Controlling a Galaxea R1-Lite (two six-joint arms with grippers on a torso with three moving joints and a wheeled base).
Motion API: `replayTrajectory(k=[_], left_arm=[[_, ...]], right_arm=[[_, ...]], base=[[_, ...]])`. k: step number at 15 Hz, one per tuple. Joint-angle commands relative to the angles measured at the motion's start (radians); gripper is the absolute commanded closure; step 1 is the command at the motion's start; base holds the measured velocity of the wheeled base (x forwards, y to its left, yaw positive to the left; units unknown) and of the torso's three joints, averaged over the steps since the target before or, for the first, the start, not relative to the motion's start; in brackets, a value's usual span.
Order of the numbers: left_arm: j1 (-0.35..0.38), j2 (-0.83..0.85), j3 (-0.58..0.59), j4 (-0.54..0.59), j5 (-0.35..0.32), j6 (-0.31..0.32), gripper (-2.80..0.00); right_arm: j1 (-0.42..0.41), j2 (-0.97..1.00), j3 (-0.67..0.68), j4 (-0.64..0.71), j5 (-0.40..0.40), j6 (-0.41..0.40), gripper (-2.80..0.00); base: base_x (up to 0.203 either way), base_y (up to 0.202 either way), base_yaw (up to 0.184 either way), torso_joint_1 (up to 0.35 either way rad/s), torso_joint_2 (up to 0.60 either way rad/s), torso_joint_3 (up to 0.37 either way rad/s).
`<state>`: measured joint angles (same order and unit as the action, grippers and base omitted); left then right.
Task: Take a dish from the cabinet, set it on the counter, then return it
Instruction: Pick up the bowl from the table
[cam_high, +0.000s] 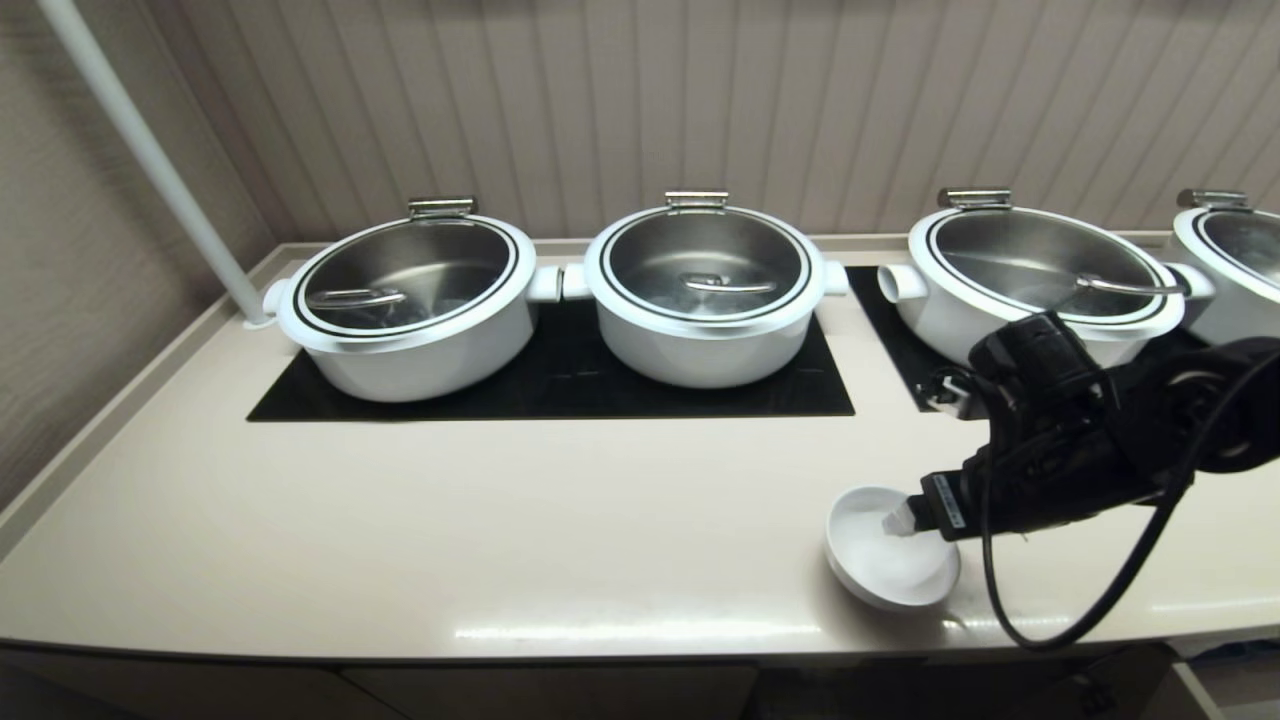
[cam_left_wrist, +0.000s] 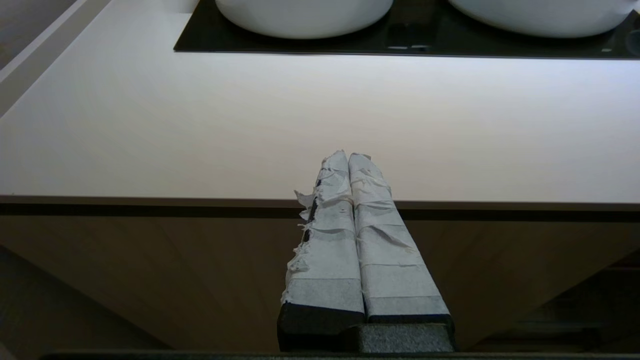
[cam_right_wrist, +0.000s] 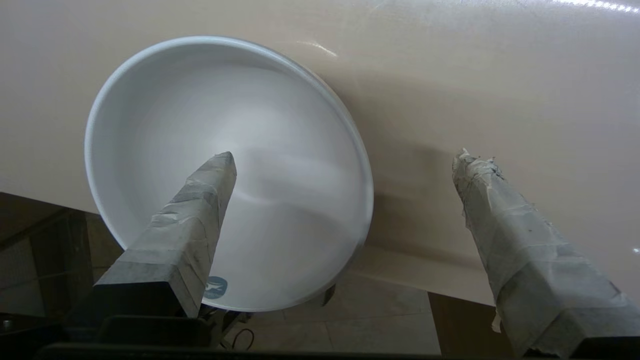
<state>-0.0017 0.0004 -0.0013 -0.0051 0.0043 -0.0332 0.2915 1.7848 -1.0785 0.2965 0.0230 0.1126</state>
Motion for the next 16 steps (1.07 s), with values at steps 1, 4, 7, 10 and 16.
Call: replayTrajectory(k=[1,4,7,10,16], left_arm=[[0.0,0.0,0.0,0.0,0.0,-0.001,0.0],[0.0,0.0,0.0,0.0,0.0,-0.001,0.0],[0.0,0.0,0.001,-0.001,0.0,-0.001,0.0],[0.0,0.0,0.0,0.0,0.0,-0.001,0.0],[0.0,0.0,0.0,0.0,0.0,-0.001,0.0]], right_arm=[[0.0,0.03,0.009,-0.006,0.0,0.001,-2.8],[0.0,0.051,0.008,-0.015,0.0,0.002,-2.8],[0.001,0.063,0.003,-0.016,-0.001,0.028,-2.8],[0.0,0.065,0.003,-0.016,-0.002,0.029,-2.8],[0.0,0.085,-0.003,-0.016,-0.008,0.029,-2.8]], base=[[0.0,0.0,0.0,0.0,0.0,0.0],[0.0,0.0,0.0,0.0,0.0,0.0],[0.0,0.0,0.0,0.0,0.0,0.0],[0.0,0.0,0.0,0.0,0.0,0.0],[0.0,0.0,0.0,0.0,0.0,0.0]])
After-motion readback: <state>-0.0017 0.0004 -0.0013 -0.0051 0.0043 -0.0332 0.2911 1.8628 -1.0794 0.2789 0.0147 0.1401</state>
